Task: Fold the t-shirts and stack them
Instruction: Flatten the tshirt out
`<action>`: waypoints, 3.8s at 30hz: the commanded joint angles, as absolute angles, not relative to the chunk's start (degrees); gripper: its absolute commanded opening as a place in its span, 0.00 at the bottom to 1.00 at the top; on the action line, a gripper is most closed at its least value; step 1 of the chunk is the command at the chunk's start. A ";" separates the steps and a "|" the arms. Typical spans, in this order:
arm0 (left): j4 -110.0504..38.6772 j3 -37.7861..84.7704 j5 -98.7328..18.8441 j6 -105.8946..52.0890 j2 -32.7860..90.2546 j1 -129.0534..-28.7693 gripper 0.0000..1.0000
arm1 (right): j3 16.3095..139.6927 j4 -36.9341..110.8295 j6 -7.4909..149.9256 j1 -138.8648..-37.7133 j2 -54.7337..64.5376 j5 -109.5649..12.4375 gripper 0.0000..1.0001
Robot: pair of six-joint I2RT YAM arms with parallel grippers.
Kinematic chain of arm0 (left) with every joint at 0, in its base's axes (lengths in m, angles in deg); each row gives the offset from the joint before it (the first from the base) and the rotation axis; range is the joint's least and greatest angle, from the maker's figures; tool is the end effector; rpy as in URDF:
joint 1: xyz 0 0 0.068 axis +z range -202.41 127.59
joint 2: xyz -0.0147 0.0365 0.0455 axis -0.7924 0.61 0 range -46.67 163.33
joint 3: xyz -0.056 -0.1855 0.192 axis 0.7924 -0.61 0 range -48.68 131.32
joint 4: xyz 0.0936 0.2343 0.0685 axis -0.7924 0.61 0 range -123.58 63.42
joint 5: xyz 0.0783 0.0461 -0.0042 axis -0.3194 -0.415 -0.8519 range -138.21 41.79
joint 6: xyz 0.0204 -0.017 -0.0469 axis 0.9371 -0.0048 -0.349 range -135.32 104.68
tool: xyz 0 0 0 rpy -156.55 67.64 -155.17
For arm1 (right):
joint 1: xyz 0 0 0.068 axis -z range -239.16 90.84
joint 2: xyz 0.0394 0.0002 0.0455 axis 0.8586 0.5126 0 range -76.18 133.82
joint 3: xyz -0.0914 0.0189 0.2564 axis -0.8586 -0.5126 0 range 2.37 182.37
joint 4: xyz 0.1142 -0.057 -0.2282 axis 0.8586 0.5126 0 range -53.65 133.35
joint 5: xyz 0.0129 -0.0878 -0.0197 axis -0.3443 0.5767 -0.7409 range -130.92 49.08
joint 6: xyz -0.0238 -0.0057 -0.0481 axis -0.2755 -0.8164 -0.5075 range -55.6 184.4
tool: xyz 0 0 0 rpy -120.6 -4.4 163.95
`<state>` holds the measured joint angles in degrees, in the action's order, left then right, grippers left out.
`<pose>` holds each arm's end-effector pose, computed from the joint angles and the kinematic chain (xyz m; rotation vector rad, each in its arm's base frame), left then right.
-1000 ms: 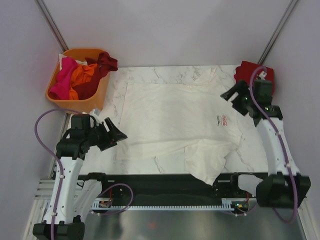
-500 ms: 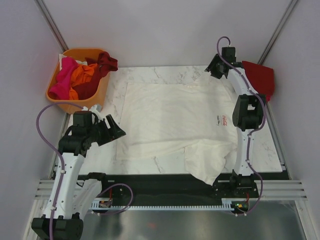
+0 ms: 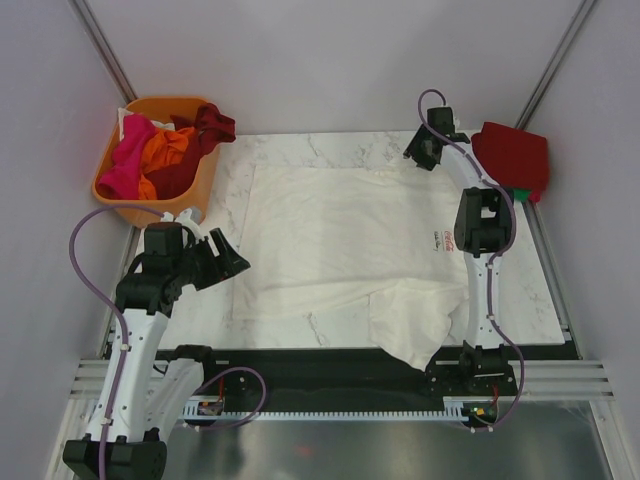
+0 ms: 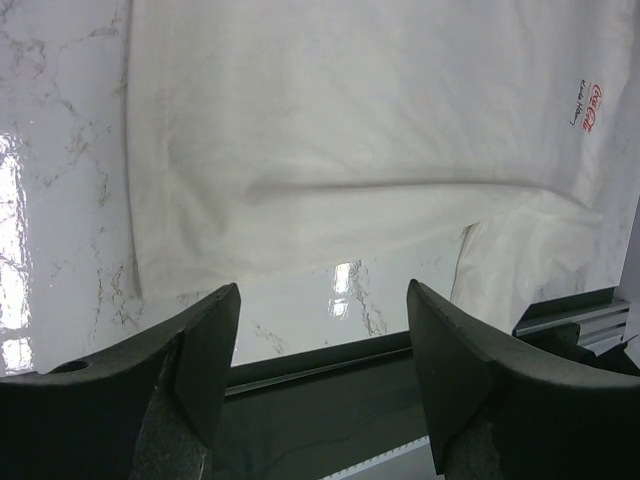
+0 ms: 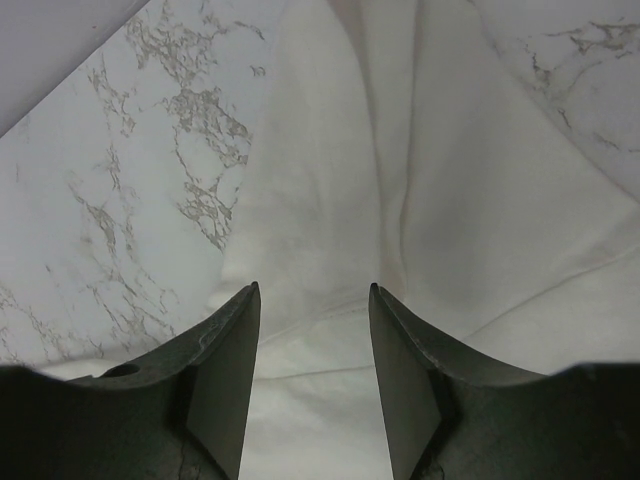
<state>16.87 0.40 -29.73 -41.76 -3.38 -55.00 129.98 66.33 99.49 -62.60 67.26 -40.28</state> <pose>0.1415 -0.0177 0.3032 -0.3337 2.3629 -0.6241 0.5596 0.0332 0.1831 0.6575 2.3000 0.3077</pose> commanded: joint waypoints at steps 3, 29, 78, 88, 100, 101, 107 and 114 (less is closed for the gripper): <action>15.02 0.19 -30.28 -39.58 -4.04 -54.52 0.75 | 129.64 64.39 99.21 -62.94 67.79 -37.93 0.55; 15.11 0.10 -30.63 -39.76 -4.04 -54.43 0.74 | 125.67 60.87 98.68 -62.41 66.47 -38.99 0.42; 15.11 -0.07 -31.51 -40.46 -3.87 -53.99 0.75 | 122.44 -1.98 122.42 -63.03 57.12 -63.16 0.98; 15.02 -0.07 -30.63 -40.11 -3.96 -53.82 0.75 | 75.45 49.30 102.02 -70.13 2.35 -32.43 0.98; 14.76 0.01 -30.98 -40.28 -6.68 -53.82 0.75 | 42.55 87.57 131.78 -116.17 -19.75 -24.05 0.98; 14.76 0.01 -31.24 -40.37 -7.03 -53.82 0.75 | 41.75 88.72 134.25 -119.34 -20.62 -22.92 0.98; 14.84 -0.07 -31.86 -40.81 -8.61 -53.82 0.75 | 39.20 97.52 142.09 -129.21 -23.70 -20.01 0.98; 14.84 -0.16 -31.86 -40.81 -7.91 -53.82 0.75 | 36.65 100.60 145.78 -130.00 -29.24 -19.74 0.78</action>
<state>16.83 -0.12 -30.86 -41.78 -8.06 -54.35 37.22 97.23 140.91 -129.46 -27.23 -22.07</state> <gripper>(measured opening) 0.749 0.820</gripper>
